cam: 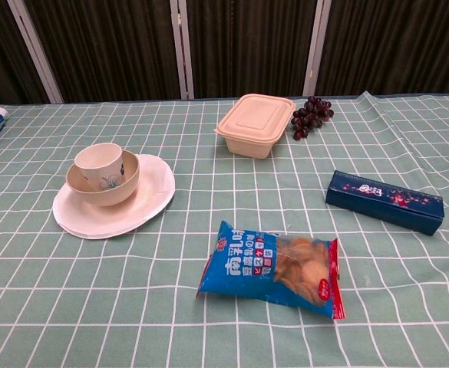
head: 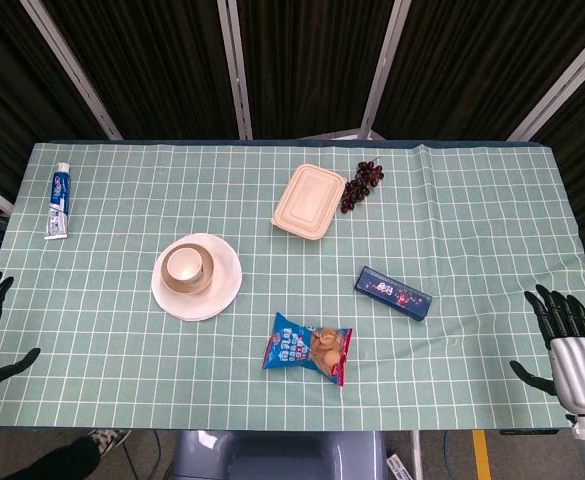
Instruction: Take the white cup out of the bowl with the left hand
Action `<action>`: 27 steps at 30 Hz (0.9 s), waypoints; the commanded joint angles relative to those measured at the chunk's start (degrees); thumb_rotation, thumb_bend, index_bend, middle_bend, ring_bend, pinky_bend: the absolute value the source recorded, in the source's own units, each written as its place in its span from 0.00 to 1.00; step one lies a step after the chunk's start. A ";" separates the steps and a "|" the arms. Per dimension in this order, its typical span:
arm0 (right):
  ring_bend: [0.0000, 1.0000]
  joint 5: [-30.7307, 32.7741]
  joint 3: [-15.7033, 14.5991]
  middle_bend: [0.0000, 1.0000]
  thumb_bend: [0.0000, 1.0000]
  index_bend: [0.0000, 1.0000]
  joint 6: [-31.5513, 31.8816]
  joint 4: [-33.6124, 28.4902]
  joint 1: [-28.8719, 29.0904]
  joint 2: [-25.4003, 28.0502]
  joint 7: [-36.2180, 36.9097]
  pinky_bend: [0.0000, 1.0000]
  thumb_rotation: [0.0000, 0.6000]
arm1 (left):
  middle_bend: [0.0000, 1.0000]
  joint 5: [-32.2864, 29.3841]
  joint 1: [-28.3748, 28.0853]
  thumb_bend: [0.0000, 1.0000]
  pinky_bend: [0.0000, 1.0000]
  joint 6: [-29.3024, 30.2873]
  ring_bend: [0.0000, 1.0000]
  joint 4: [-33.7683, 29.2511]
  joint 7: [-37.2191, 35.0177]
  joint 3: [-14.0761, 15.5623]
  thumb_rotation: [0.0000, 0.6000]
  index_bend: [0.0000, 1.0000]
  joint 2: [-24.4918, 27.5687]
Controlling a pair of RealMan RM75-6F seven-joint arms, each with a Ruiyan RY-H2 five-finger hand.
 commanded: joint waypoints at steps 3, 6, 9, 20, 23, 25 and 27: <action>0.00 -0.01 0.05 0.00 0.06 0.00 0.05 -0.06 0.01 0.08 0.16 0.00 1.00 | 0.00 -0.01 -0.03 0.00 0.00 -0.13 0.00 0.07 0.13 0.10 1.00 0.00 -0.04; 0.00 -0.02 0.00 0.00 0.06 0.00 0.04 -0.05 -0.03 0.11 0.09 0.00 1.00 | 0.00 0.01 0.00 0.00 0.00 -0.09 0.00 0.04 0.09 0.14 1.00 0.00 -0.07; 0.00 -0.13 -0.03 0.00 0.06 0.00 0.13 -0.18 -0.06 0.15 0.22 0.00 1.00 | 0.00 0.10 0.00 0.00 0.00 -0.06 0.00 0.02 0.12 0.18 1.00 0.00 -0.07; 0.00 0.09 0.33 0.00 0.06 0.00 0.57 -0.75 -0.14 0.49 0.79 0.00 1.00 | 0.00 -0.87 -2.47 0.00 0.00 -3.78 0.00 0.51 2.47 -0.48 1.00 0.00 -1.04; 0.00 -0.06 0.27 0.00 0.06 0.00 0.56 -0.69 -0.13 0.62 1.27 0.00 1.00 | 0.00 -1.87 -4.96 0.02 0.00 -6.50 0.00 0.89 3.48 -1.91 1.00 0.10 -2.62; 0.00 -0.15 0.18 0.00 0.06 0.00 0.42 -0.57 -0.08 0.65 1.39 0.00 1.00 | 0.00 -2.61 -7.14 0.07 0.00 -8.73 0.00 1.58 4.08 -3.18 1.00 0.18 -4.02; 0.00 -0.18 0.09 0.00 0.06 0.00 0.23 -0.53 -0.04 0.69 1.54 0.00 1.00 | 0.00 -3.61 -9.25 0.13 0.00 -10.74 0.00 2.60 4.46 -4.54 1.00 0.23 -5.74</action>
